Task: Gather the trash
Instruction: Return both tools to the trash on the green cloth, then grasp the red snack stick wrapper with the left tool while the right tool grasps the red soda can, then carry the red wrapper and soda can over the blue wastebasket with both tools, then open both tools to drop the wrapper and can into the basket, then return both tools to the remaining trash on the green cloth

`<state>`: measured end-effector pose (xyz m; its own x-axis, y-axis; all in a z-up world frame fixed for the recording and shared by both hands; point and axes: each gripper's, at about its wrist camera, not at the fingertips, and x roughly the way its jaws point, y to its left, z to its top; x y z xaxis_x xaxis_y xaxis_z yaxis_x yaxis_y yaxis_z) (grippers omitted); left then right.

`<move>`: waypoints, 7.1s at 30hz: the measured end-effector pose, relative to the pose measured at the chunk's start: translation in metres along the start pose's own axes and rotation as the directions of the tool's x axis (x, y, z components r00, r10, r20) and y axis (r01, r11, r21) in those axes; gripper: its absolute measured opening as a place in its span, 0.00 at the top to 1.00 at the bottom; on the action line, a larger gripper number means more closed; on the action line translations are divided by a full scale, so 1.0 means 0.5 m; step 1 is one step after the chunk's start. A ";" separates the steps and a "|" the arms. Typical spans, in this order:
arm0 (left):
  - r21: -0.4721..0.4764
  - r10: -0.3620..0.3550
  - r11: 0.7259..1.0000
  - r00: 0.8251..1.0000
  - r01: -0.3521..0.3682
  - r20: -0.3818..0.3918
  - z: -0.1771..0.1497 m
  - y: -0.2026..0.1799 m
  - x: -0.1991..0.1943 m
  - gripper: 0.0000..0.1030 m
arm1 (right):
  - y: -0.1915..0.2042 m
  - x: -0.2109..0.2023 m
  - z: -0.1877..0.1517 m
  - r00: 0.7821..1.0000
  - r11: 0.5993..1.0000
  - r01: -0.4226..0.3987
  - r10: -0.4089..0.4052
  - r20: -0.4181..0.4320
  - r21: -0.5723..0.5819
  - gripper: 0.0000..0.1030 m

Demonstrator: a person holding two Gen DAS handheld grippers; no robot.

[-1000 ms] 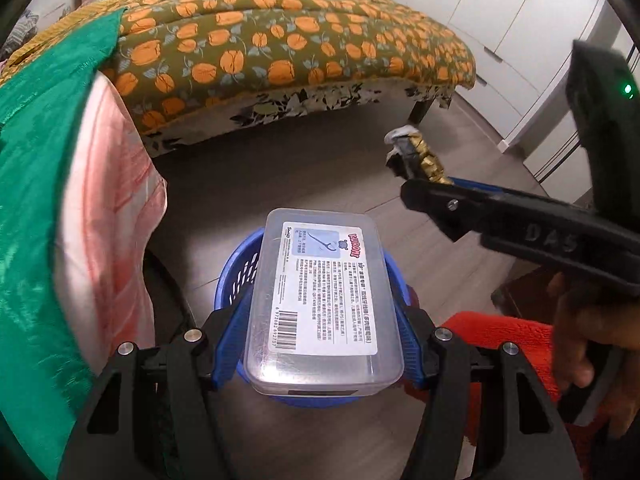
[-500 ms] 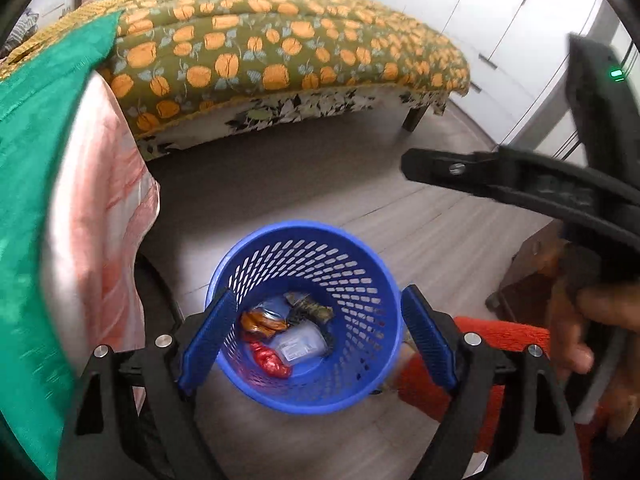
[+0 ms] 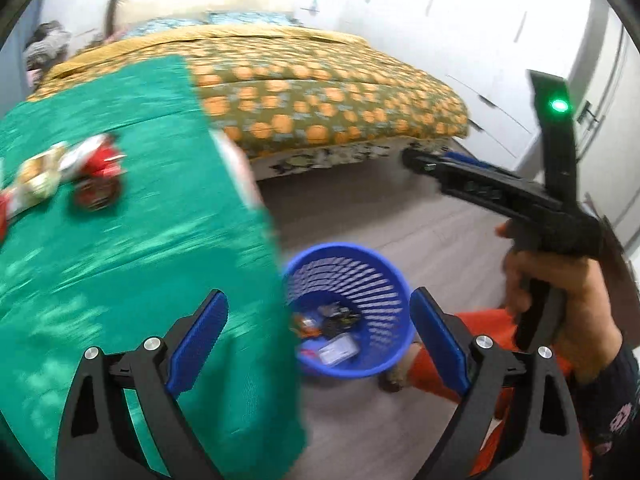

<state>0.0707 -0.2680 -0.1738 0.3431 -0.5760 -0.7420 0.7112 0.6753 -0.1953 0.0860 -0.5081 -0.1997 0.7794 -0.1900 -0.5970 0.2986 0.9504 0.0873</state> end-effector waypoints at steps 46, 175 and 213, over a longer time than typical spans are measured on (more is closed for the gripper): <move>-0.209 0.382 0.894 0.918 -0.396 -0.106 0.053 0.642 -0.079 0.64 | 0.442 0.026 -0.102 0.941 0.893 -0.337 0.313 -0.127 -0.298 0.25; -0.040 -0.007 0.999 1.000 0.007 -0.005 0.022 0.123 -0.091 0.77 | 0.063 0.011 0.013 0.972 0.988 -0.155 0.151 -0.182 -0.007 0.39; -0.016 -0.097 0.995 0.984 0.096 -0.150 0.069 -0.108 0.234 0.21 | -0.176 0.060 -0.029 0.985 0.940 -0.007 0.066 -0.161 0.340 0.16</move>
<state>0.0935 -0.3878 -0.2280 0.1763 -0.5632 -0.8073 0.7312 0.6240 -0.2756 0.0752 -0.5937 -0.2368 0.6986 -0.0847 -0.7105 0.4623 0.8113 0.3578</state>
